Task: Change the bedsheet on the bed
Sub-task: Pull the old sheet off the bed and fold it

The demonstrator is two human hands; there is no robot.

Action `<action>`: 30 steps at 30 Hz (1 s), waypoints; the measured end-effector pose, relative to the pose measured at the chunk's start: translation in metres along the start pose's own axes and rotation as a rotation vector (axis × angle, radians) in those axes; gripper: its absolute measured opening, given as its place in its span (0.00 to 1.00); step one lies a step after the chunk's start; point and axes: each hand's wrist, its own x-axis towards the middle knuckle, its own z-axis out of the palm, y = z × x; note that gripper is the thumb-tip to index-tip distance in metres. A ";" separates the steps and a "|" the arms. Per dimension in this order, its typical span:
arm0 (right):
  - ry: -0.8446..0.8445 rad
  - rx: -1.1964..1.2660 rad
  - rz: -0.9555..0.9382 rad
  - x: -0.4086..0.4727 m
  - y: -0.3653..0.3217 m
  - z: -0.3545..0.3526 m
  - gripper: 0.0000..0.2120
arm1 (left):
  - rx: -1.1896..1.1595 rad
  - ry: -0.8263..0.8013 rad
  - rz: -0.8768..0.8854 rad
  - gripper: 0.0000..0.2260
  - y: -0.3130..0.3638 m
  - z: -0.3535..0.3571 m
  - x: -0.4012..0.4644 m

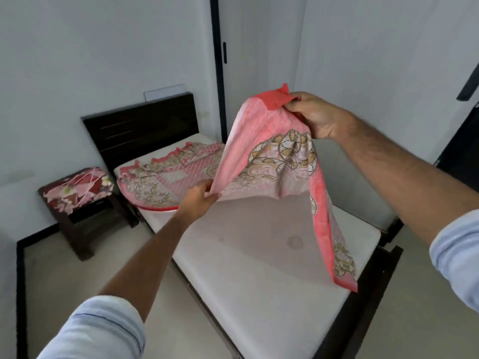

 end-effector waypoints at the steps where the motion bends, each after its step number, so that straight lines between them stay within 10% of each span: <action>1: 0.005 0.005 -0.009 0.011 0.000 -0.007 0.12 | -0.005 -0.006 0.009 0.17 -0.005 0.000 0.016; 15: 0.313 -0.120 0.377 0.184 0.058 -0.129 0.15 | -0.058 -0.158 0.043 0.12 -0.082 -0.042 0.227; 22: 0.819 -0.139 0.045 0.233 0.084 -0.173 0.12 | -0.326 -0.114 0.144 0.14 -0.083 -0.053 0.302; 30: 0.817 -0.103 -0.113 0.300 0.034 -0.184 0.17 | -0.182 -0.477 0.115 0.16 -0.144 0.007 0.382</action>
